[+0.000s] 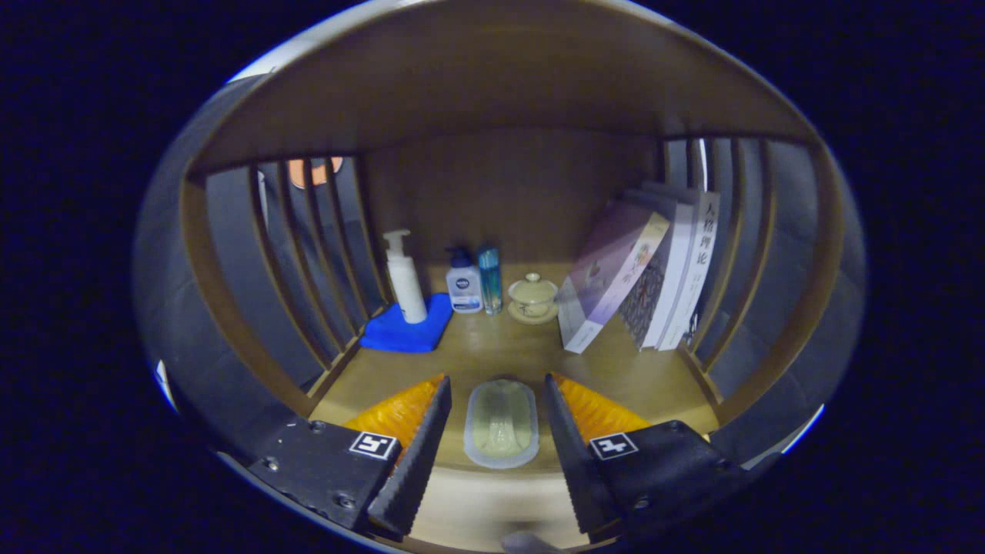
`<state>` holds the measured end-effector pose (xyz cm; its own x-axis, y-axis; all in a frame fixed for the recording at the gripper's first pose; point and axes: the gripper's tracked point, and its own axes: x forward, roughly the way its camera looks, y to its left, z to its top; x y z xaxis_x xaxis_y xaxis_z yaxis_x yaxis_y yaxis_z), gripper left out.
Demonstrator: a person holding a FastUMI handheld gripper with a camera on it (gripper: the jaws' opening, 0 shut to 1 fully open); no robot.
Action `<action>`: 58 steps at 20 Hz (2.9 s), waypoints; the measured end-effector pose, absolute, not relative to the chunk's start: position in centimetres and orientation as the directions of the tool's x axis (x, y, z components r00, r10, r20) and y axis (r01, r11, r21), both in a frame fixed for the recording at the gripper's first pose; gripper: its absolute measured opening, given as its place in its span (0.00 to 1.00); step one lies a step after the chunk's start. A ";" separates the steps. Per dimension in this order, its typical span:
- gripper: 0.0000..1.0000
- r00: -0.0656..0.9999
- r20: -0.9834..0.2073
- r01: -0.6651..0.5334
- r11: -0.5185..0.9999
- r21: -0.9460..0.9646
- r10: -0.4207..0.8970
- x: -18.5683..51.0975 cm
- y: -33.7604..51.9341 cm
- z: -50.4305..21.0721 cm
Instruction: Pull open the drawer, take out the items inside it, and place them on the countertop above the cabinet.
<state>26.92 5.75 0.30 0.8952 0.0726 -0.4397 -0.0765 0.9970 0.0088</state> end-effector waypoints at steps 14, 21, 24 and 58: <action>0.99 0.986 -0.120 -0.121 0.993 0.002 0.120 8.0 7.0 0.2; 0.99 0.995 -0.055 -0.081 0.997 -0.020 0.080 2.6 5.2 -4.8; 0.99 0.996 -0.068 -0.053 0.999 -0.004 0.052 1.2 3.9 -7.7; 0.99 0.964 -0.266 0.029 0.999 0.021 -0.022 9.0 4.0 -20.7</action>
